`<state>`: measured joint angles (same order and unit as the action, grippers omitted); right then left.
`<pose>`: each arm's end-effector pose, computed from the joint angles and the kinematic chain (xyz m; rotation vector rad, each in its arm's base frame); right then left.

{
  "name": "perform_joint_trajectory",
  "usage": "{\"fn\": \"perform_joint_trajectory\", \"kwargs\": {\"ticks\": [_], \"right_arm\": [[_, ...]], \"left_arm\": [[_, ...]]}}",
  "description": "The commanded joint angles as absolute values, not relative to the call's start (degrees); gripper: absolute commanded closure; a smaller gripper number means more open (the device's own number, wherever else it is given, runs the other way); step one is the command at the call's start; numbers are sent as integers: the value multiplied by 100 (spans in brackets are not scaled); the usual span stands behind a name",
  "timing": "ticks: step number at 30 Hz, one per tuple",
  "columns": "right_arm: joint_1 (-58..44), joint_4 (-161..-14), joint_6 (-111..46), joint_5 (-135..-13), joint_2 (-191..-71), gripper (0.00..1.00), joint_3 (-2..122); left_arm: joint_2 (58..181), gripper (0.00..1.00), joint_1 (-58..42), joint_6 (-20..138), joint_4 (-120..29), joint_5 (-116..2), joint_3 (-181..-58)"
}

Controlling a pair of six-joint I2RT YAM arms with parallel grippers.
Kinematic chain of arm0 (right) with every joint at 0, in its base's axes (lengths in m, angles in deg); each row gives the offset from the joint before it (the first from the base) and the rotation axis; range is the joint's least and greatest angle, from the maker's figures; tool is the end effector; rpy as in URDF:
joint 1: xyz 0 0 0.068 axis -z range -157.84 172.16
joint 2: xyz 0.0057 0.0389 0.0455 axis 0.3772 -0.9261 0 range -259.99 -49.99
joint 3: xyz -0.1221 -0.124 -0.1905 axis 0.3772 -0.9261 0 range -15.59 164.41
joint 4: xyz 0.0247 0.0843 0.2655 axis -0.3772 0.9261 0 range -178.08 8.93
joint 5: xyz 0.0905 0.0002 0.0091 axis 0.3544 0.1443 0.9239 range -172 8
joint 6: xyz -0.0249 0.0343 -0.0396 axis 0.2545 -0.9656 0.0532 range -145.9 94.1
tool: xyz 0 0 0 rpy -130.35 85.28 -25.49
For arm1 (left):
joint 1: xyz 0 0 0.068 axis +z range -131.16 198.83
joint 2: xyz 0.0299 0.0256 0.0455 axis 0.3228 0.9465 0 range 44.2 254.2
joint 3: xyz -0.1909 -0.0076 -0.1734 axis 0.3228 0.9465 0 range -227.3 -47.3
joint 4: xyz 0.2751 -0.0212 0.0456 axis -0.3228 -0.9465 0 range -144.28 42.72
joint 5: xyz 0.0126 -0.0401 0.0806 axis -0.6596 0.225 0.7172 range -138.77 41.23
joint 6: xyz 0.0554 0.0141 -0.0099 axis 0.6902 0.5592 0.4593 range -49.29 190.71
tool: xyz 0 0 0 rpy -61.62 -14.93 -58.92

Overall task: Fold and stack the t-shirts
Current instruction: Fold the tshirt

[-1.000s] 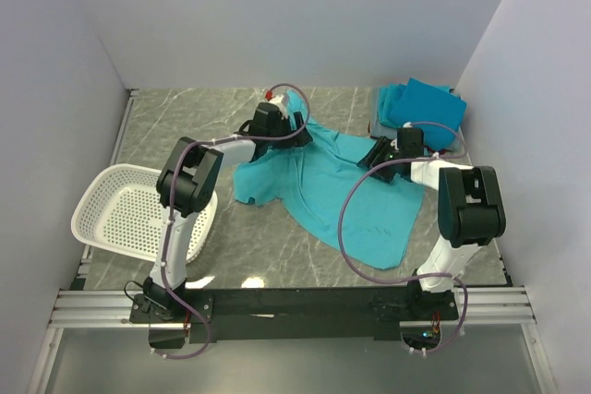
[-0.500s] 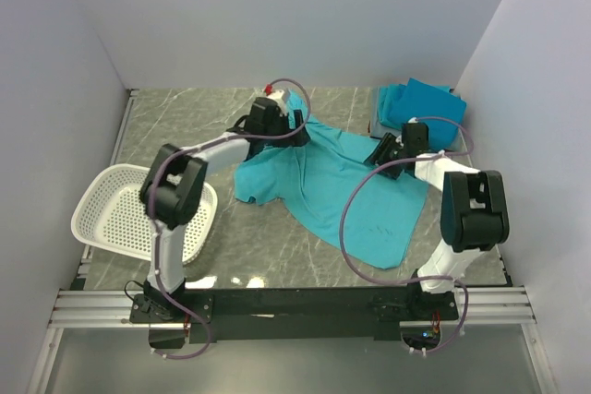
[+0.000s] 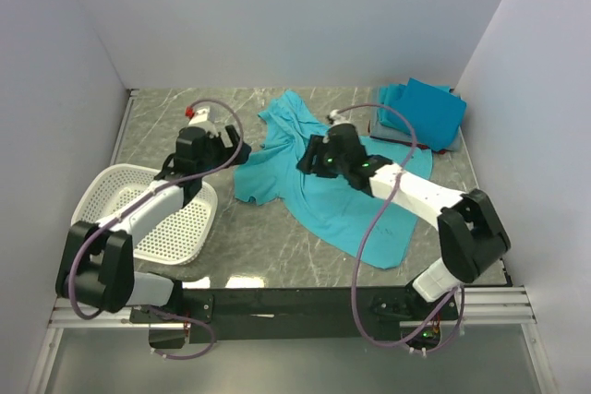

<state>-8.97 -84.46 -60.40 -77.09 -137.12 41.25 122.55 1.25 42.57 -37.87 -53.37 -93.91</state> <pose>0.3079 0.1900 0.2160 0.0148 2.2583 0.7332 0.3163 -0.1039 0.2251 -0.1308 2.0042 -0.5970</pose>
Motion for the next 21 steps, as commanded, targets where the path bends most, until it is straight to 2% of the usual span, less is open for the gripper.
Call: {"fn": "perform_joint_trajectory", "kwargs": {"ticks": [1, 9, 21], "right_arm": [[-1517, -8605, -6114, -8059, -14086, 41, 4601], [-2353, -8333, -6149, -8304, -15176, 49, 5419], [-2697, -7270, -6132, -9412, -16230, 53, 6491]], "left_arm": [[11725, 5, 319, 4100, -3550, -5299, -9003], [11329, 6, 582, 4004, -3542, -5395, -8615], [11399, 6, 714, 3977, -3357, -5553, -8501]]}}
